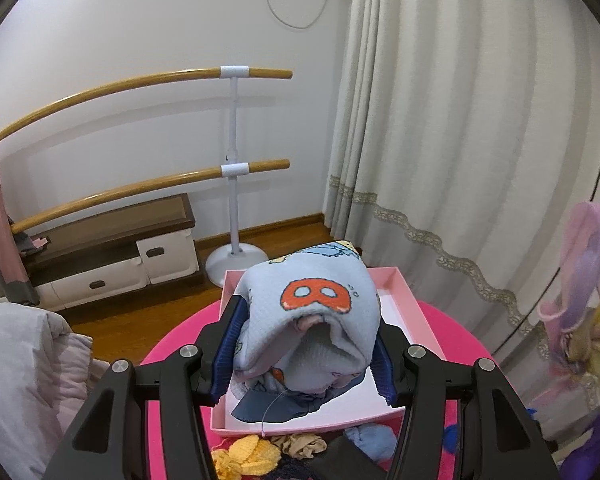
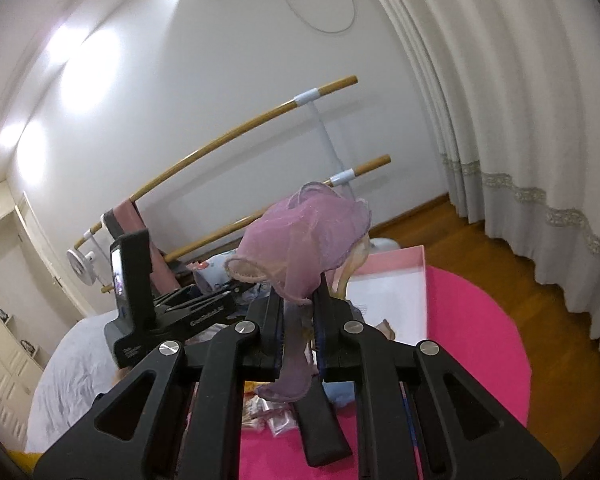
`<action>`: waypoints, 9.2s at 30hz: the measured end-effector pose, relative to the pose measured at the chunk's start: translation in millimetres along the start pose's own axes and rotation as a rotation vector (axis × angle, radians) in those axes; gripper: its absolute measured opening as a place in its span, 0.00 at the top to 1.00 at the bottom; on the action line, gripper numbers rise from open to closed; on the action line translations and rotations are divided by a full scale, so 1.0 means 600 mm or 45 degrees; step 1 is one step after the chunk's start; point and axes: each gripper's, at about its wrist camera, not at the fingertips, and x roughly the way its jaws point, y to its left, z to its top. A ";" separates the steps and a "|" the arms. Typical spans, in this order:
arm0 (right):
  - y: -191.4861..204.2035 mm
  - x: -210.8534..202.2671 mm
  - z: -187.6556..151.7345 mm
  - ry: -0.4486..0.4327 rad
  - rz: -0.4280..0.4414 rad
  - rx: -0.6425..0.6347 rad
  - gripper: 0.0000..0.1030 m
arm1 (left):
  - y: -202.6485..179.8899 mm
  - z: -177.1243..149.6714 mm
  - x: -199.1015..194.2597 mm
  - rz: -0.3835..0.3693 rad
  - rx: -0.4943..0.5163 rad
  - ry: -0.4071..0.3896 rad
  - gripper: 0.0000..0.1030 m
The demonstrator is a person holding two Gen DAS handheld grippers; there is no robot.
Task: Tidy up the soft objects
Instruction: 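Carry the printed cloth and pink scarf over the pink box with both tools, then open both tools to drop the cloth and scarf into the box, then withdraw both tools from the box back over the table, then grasp the cotton swab bag with the left tool while the right tool grasps the blue knitted cloth, then carry the swab bag and blue knitted cloth over the pink box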
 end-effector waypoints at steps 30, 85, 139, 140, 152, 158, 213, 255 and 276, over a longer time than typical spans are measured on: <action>0.054 -0.027 0.018 -0.032 0.001 -0.132 0.89 | 0.006 -0.021 -0.044 -0.030 -0.004 -0.037 0.49; -0.195 0.446 0.022 0.513 -0.273 0.144 0.00 | -0.053 0.140 0.341 0.068 -0.019 0.300 0.00; 0.151 -0.121 -0.238 -0.097 -0.514 -0.166 0.00 | -0.113 -0.341 -0.405 0.245 -0.024 -0.228 0.00; 0.153 -0.122 -0.240 -0.095 -0.515 -0.169 0.00 | -0.113 -0.342 -0.413 0.250 -0.024 -0.234 0.00; 0.155 -0.126 -0.247 -0.087 -0.513 -0.175 0.00 | -0.092 -0.359 -0.430 0.265 -0.061 -0.229 0.00; 0.149 -0.118 -0.249 -0.062 -0.511 -0.169 0.00 | -0.091 -0.363 -0.417 0.267 -0.058 -0.202 0.00; -0.090 0.215 -0.234 0.362 -0.547 0.055 0.00 | 0.013 -0.313 0.095 0.179 -0.146 0.340 0.34; -0.001 0.193 -0.140 0.283 -0.453 -0.183 0.67 | -0.027 -0.177 -0.100 0.153 -0.086 0.060 0.59; 0.024 0.315 -0.026 0.323 -0.397 -0.287 0.67 | -0.054 -0.062 0.024 0.118 -0.011 0.050 0.59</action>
